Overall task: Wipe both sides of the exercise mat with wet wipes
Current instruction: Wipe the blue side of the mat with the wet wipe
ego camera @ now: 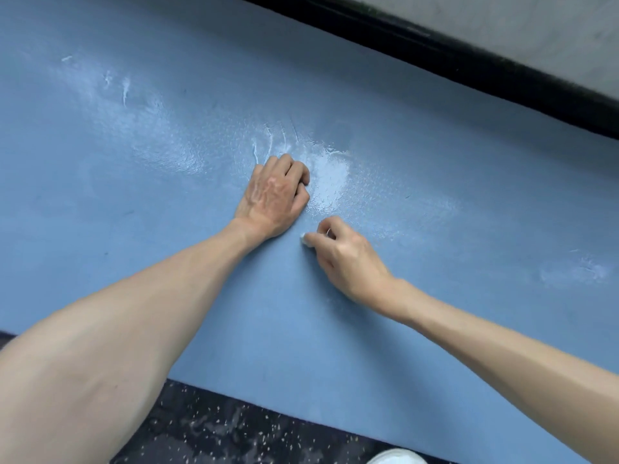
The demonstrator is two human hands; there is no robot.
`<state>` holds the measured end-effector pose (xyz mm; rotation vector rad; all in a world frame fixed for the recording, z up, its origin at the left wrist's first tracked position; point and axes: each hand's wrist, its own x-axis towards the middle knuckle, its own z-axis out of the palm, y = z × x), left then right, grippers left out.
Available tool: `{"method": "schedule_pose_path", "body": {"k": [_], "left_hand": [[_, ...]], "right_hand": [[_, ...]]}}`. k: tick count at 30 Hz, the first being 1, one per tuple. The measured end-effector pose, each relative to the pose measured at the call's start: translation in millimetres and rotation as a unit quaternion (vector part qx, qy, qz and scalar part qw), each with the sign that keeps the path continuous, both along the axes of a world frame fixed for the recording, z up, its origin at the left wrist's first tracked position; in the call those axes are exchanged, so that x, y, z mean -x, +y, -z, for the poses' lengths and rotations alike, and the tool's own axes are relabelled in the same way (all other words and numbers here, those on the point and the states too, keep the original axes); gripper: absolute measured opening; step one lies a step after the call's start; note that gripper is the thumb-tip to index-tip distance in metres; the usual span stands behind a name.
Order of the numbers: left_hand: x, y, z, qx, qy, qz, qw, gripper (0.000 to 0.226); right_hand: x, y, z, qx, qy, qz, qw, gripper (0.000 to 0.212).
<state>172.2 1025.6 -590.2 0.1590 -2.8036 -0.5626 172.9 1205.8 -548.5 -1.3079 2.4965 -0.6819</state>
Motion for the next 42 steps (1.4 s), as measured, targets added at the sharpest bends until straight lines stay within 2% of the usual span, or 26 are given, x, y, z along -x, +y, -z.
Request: {"method": "schedule_pose_path", "body": {"k": [2, 4, 8, 11, 13, 15, 17, 19, 20, 22, 24, 25, 28, 33, 35, 38, 42], "left_hand": [[-1, 0, 1, 0.005, 0.002, 0.001, 1.0, 0.019], [-2, 1, 1, 0.01, 0.0, 0.003, 1.0, 0.017], [-1, 3, -1, 0.012, -0.014, 0.001, 1.0, 0.013], [-3, 2, 1, 0.013, -0.009, 0.004, 1.0, 0.014], [-3, 1, 2, 0.011, -0.011, 0.002, 1.0, 0.015], [-3, 0, -1, 0.01, -0.016, 0.001, 1.0, 0.016], [-2, 0, -3, 0.008, -0.021, 0.004, 1.0, 0.016], [-3, 0, -3, 0.01, -0.025, 0.006, 1.0, 0.016], [-4, 0, -2, 0.012, -0.025, 0.006, 1.0, 0.017], [-5, 0, -2, 0.011, -0.024, 0.006, 1.0, 0.018], [-5, 0, -4, 0.009, -0.026, 0.002, 1.0, 0.019], [-6, 0, -4, 0.008, -0.027, 0.0, 1.0, 0.02], [-6, -1, -5, 0.006, -0.031, -0.007, 0.999, 0.021], [-6, 2, -5, 0.008, -0.033, -0.007, 0.999, 0.022], [-5, 2, -5, 0.01, -0.03, -0.005, 0.999, 0.021], [-3, 3, -4, 0.002, -0.023, -0.002, 1.0, 0.021], [-5, 2, -2, 0.0, -0.02, -0.012, 1.0, 0.023]], "right_hand": [[2, 0, -3, -0.006, -0.027, -0.006, 1.0, 0.051], [23, -10, -3, -0.006, 0.016, 0.043, 0.999, 0.057], [50, -23, 1, -0.028, 0.037, 0.144, 0.988, 0.026], [25, -19, 1, -0.016, 0.017, 0.159, 0.987, 0.027], [-11, -9, 3, 0.0, 0.0, 0.14, 0.99, 0.037], [-57, 8, -4, -0.034, -0.046, 0.075, 0.996, 0.043], [-97, 25, -12, -0.067, -0.071, -0.005, 0.995, 0.03], [-101, 33, -14, -0.075, -0.073, -0.035, 0.994, 0.027], [-90, 29, -12, -0.073, -0.059, -0.028, 0.995, 0.025], [-58, 16, -5, -0.072, -0.038, 0.056, 0.995, 0.018], [-33, 3, -1, -0.071, -0.003, 0.151, 0.986, 0.02], [-30, 0, -1, -0.079, 0.007, 0.164, 0.983, 0.021], [-61, 6, -5, -0.101, -0.007, 0.104, 0.989, 0.028], [-163, 42, -18, -0.095, -0.122, -0.028, 0.988, 0.033], [-175, 47, -17, -0.097, -0.135, -0.053, 0.985, 0.033], [-152, 38, -18, -0.094, -0.115, -0.012, 0.989, 0.031], [-97, 15, -13, -0.086, -0.078, 0.127, 0.985, 0.026]]}}
